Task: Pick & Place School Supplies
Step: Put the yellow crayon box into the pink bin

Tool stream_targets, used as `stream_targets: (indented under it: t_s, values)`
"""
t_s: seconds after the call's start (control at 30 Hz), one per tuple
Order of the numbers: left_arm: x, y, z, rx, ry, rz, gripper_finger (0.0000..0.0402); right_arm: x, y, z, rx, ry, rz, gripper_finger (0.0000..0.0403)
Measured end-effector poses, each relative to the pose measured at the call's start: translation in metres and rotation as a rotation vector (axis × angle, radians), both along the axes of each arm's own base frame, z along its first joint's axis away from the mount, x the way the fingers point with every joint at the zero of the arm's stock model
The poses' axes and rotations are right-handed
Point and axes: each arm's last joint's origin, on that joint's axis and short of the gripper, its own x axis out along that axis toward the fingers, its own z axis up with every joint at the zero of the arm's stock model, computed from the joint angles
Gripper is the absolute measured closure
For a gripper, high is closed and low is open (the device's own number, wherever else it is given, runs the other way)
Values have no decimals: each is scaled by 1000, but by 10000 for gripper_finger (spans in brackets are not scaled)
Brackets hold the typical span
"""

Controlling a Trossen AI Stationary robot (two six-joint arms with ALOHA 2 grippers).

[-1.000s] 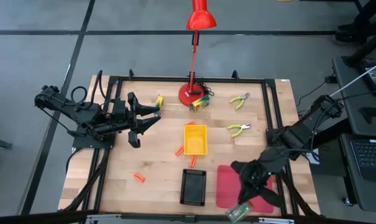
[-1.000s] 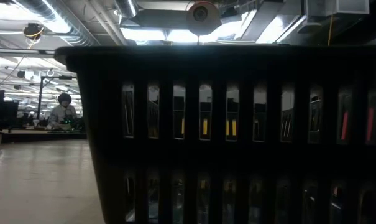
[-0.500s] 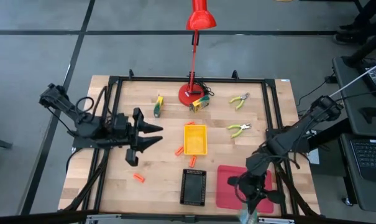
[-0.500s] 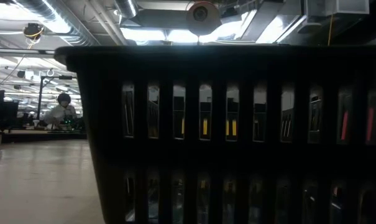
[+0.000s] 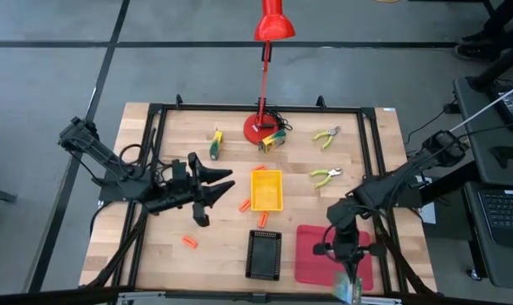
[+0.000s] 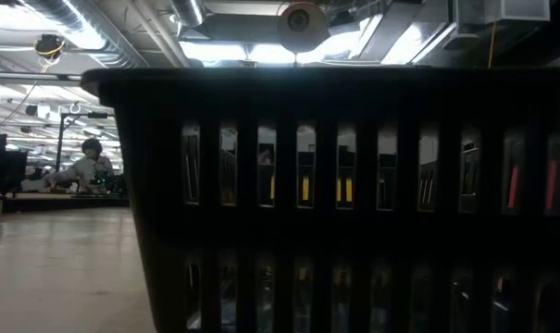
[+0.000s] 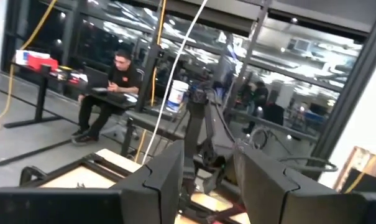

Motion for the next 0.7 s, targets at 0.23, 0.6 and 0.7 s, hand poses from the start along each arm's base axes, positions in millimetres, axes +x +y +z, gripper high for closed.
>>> stream_targets:
  t_s: [0.23,0.6,0.7]
  values:
    - [6,3,-3,-3,-2,32,263,5,-24,-21,-20,-40,-51,403]
    - [6,3,-2,14,4,36,263,8,-62,-55,-110,-37,-227,403]
    - [6,3,-2,21,6,37,263,9,-70,-59,-120,-41,-258,403]
